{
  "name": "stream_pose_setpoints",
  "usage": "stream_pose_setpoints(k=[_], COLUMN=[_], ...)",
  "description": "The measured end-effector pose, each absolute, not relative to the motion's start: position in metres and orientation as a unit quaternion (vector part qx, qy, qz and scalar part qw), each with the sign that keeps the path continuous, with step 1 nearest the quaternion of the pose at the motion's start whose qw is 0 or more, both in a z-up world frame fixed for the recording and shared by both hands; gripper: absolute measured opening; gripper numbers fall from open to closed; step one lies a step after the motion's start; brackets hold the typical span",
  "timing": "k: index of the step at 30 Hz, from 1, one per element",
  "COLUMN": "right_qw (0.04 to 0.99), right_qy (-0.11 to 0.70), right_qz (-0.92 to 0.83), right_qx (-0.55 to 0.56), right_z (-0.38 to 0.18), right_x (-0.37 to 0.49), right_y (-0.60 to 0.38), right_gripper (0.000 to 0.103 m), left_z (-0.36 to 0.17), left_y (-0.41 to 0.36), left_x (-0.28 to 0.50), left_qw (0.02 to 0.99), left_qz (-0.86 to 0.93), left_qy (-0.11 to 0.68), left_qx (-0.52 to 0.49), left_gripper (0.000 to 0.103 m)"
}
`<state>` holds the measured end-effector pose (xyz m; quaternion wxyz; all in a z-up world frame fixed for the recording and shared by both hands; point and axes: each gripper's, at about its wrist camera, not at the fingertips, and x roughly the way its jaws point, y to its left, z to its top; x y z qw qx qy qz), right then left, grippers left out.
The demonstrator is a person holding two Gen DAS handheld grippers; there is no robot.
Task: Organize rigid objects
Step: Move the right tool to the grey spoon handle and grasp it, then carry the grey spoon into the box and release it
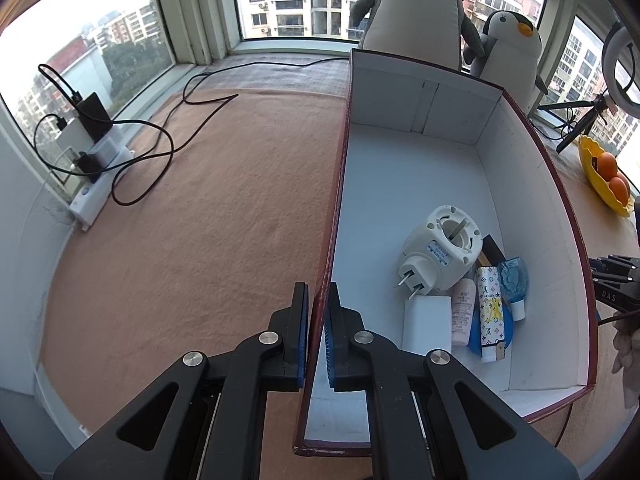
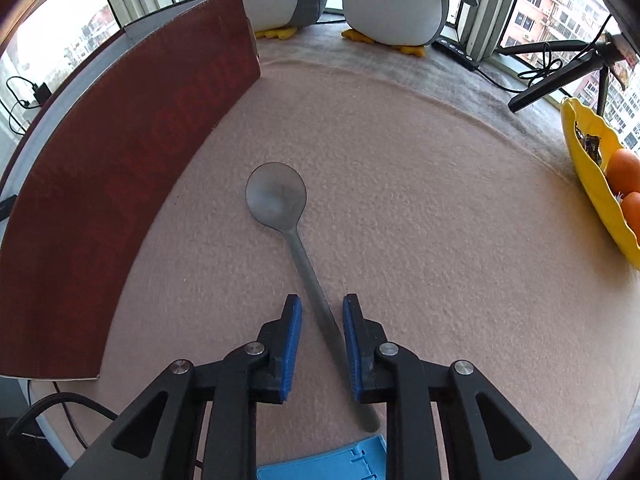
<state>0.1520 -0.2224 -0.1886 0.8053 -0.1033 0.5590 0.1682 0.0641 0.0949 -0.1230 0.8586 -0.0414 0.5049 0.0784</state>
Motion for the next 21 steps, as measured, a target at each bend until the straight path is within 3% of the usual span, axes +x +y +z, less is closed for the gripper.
stream_pose_setpoints(k=[2, 8, 21], right_qw=[0.805, 0.806, 0.832], right_qy=[0.559, 0.554, 0.521], right_qz=[0.171, 0.172, 0.163], right_qx=[-0.104, -0.116, -0.094], right_z=[-0.189, -0.189, -0.161], right_x=[0.154, 0.152, 0.141], right_y=[-0.221, -0.218, -0.221], right_gripper=[0.012, 0.007, 0.007], left_z=[-0.123, -0.123, -0.122], left_y=[0.095, 0.095, 0.095], left_x=[0.064, 0.063, 0.062], left_qw=[0.858, 0.858, 0.859], left_qz=[0.08, 0.084, 0.084], left_qy=[0.505, 0.504, 0.503], left_qx=[-0.041, -0.044, -0.045], left_gripper=[0.006, 0.006, 0.006])
